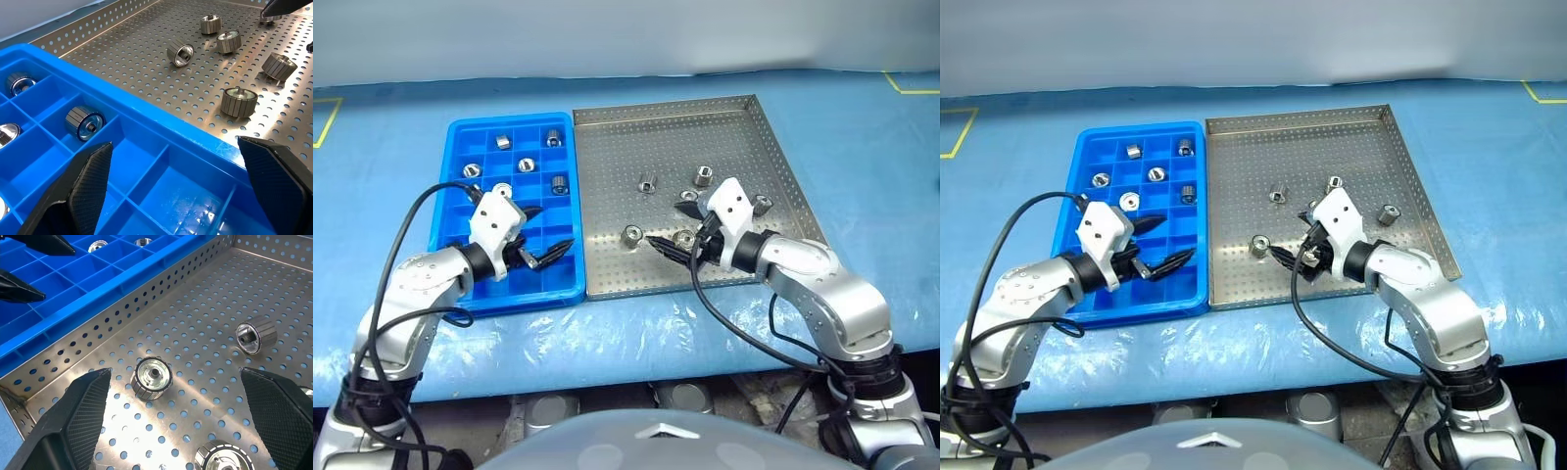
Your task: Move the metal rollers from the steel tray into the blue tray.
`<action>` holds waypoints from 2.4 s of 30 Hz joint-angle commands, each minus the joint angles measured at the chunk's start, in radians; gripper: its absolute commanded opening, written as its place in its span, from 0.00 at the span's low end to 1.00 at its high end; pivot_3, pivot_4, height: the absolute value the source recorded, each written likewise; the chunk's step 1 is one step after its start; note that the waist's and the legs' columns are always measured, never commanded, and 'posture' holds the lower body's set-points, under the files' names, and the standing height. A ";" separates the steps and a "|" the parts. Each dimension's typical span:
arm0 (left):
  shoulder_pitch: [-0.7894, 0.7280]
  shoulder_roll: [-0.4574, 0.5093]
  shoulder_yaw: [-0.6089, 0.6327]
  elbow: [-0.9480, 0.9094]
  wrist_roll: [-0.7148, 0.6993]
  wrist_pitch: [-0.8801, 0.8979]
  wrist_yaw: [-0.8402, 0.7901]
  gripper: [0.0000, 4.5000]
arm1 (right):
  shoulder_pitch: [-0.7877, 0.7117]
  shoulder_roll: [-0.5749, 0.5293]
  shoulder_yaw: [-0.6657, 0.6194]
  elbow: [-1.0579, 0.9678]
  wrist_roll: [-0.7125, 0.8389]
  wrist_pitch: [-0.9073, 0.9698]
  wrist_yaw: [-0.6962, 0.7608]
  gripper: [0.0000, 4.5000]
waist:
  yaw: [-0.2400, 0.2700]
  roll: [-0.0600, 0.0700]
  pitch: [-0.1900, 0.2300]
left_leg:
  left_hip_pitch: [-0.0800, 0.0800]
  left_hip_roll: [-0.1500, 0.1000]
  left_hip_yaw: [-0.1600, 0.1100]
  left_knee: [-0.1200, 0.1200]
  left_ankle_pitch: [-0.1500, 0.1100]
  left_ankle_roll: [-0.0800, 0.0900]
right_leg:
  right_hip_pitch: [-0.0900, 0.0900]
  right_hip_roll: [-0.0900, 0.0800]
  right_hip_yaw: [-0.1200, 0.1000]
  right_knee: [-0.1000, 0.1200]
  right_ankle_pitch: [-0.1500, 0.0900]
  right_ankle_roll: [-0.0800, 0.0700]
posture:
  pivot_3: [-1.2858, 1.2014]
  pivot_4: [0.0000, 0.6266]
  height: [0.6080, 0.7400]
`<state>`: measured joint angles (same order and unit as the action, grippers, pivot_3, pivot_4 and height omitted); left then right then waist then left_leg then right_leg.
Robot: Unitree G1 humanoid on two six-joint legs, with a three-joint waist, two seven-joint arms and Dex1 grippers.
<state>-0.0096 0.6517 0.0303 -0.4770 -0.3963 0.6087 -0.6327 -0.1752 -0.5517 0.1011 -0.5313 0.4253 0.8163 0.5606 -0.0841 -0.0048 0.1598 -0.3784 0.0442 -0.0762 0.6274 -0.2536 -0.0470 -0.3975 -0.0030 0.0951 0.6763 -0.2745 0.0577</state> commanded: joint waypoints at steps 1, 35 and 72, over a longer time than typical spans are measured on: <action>0.004 0.009 0.030 -0.050 -0.008 0.003 0.004 0.99 | 0.002 -0.011 -0.010 -0.052 0.001 -0.012 0.000 0.99 | 0.000 0.000 0.000 | 0.000 0.000 0.000 0.000 0.000 0.000 | 0.000 0.000 0.000 0.000 0.000 0.000 | 0.49 0.24 1.00; -0.066 0.030 0.019 -0.025 -0.019 -0.003 -0.044 0.99 | 0.032 -0.021 -0.003 -0.055 -0.037 -0.005 -0.032 0.99 | 0.000 0.000 0.000 | 0.000 0.000 0.000 0.001 0.000 0.000 | 0.000 0.000 0.000 0.000 0.000 0.000 | 0.49 0.24 1.00; -0.964 -0.437 -0.313 1.334 0.430 -0.286 -0.032 0.71 | 0.191 0.060 -0.007 -0.177 -0.131 -0.052 -0.184 1.00 | -0.172 0.000 0.000 | -0.002 -0.001 0.000 0.003 -0.001 0.002 | 0.001 0.001 0.001 0.000 -0.001 0.003 | 0.39 0.24 1.00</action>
<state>-0.9589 0.2133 -0.2827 0.8665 0.0166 0.3369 -0.6587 0.0159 -0.4976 0.1129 -0.6713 0.2976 0.7878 0.3811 -0.2563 -0.0051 0.1600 -0.3802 0.0429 -0.0766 0.6303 -0.2549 -0.0446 -0.3969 -0.0024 0.0960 0.6765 -0.2754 0.0606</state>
